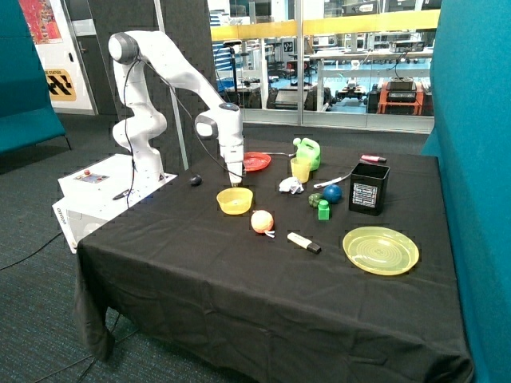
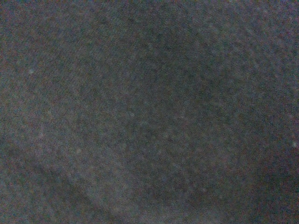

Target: Roll the dices in the bowl

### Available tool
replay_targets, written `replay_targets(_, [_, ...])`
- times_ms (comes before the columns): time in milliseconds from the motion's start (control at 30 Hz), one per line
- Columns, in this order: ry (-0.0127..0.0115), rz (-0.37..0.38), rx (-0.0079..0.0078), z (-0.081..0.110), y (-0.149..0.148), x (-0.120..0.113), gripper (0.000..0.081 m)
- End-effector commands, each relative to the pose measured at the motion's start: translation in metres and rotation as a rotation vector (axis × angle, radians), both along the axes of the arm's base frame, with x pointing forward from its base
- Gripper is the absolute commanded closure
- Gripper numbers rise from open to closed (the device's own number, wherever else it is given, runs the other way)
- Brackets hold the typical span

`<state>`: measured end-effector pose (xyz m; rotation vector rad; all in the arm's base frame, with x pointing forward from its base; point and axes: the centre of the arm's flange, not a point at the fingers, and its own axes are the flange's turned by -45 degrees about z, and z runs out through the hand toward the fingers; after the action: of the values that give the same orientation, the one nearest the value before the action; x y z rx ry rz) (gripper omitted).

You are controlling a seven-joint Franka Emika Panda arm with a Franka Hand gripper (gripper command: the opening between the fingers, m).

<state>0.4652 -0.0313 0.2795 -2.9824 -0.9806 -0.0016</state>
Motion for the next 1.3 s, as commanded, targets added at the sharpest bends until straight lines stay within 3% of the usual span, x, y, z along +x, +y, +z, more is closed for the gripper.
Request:
replay_targets(0, [0.0003, -0.01, -0.0023, -0.009, 0.006, -0.002, 0.0377])
replay_targets(400, [0.0003, -0.014, -0.0023, -0.012, 0.012, -0.014, 0.0441])
replay_targets(700, [0.0003, -0.025, -0.0023, -0.009, 0.012, -0.016, 0.0555])
replay_targets(1267, [0.0003, -0.011, -0.0023, -0.006, 0.025, -0.03, 0.0621])
